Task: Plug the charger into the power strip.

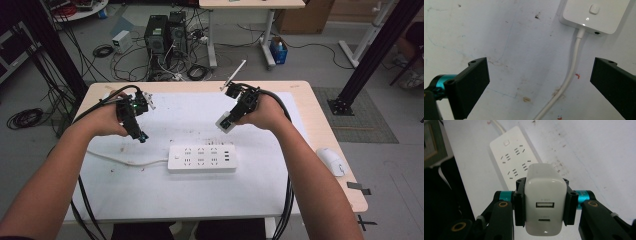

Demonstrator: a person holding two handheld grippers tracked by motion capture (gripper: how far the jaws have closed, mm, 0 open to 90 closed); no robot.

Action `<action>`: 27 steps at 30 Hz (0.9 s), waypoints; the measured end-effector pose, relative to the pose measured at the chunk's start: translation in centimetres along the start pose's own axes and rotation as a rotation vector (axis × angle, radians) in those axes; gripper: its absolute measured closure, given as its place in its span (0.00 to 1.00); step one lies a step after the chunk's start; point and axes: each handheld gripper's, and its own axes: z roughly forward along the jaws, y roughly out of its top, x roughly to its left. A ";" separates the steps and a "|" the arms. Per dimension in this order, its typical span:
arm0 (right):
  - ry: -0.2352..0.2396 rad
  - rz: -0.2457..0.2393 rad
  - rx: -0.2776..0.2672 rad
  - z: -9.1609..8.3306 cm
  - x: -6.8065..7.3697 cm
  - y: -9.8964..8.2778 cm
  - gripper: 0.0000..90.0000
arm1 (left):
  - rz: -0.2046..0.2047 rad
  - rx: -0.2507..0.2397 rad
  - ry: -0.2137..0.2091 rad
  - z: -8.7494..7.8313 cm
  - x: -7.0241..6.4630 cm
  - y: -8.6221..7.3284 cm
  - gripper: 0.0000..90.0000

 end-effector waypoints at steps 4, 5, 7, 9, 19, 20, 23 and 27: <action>-0.004 -0.062 0.066 1.6 0.3 0.5 0.69 | -0.010 -0.002 -0.002 0.0 0.2 -0.3 0.03; -0.004 -0.062 0.066 1.6 0.3 0.5 0.69 | -0.010 -0.002 -0.002 0.0 0.2 -0.3 0.03; -0.010 -0.099 0.098 2.6 0.5 0.9 0.69 | -0.014 -0.005 -0.001 0.0 0.2 -0.4 0.03; -0.002 -0.114 0.118 3.2 0.6 1.1 0.69 | -0.018 -0.008 -0.003 0.0 0.2 -0.6 0.03; -0.016 -0.203 0.237 6.1 1.5 1.8 0.69 | -0.041 -0.004 -0.003 0.5 0.0 -1.9 0.03; -0.021 -0.218 0.250 6.4 1.5 1.9 0.69 | -0.039 0.004 -0.003 0.5 0.0 -2.0 0.03; -0.022 -0.231 0.273 7.0 1.7 2.0 0.69 | -0.042 0.009 -0.002 0.5 0.1 -2.3 0.03; -0.022 -0.270 0.294 7.8 2.0 2.1 0.69 | -0.049 0.003 -0.009 0.5 0.1 -2.5 0.03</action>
